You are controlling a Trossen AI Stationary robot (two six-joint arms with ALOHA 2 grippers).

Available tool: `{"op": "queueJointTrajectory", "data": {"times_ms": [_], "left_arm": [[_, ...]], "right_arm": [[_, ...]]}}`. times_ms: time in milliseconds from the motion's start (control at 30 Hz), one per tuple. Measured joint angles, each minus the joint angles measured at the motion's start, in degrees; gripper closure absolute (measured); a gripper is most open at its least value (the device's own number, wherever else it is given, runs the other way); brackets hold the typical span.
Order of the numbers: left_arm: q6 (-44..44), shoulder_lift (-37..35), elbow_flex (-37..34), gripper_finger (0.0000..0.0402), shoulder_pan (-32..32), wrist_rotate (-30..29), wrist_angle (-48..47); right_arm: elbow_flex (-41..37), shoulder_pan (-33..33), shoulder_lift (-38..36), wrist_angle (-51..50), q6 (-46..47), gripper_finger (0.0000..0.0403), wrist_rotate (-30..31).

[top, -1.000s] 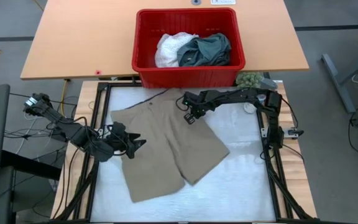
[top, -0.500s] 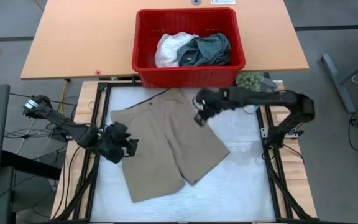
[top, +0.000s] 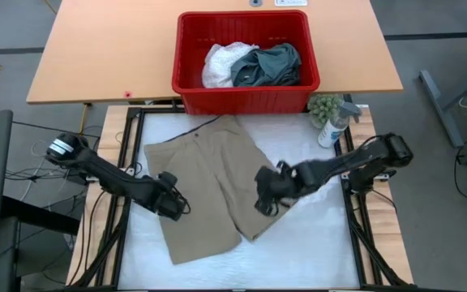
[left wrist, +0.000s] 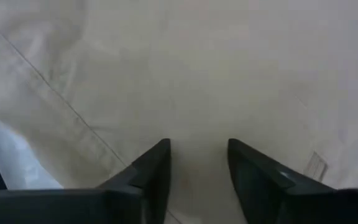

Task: Fold Laundry from Bin
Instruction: Fold the brown short pants in the red bin

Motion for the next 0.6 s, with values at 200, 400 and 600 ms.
{"op": "queueJointTrajectory", "data": {"times_ms": [200,400,600], "left_arm": [[-0.1,6.8,0.1,0.0348,-1.6,6.3,8.8],[-4.4,8.0,0.4,0.0395,-3.1,12.7,25.1],[-3.7,6.4,2.1,0.0398,-2.5,14.7,48.7]], "right_arm": [[0.0,5.7,9.8,5.0,4.5,0.0306,0.9],[0.0,9.7,14.0,2.7,11.1,0.0362,0.4],[0.0,12.2,13.2,-7.0,19.9,0.0382,0.7]]}}
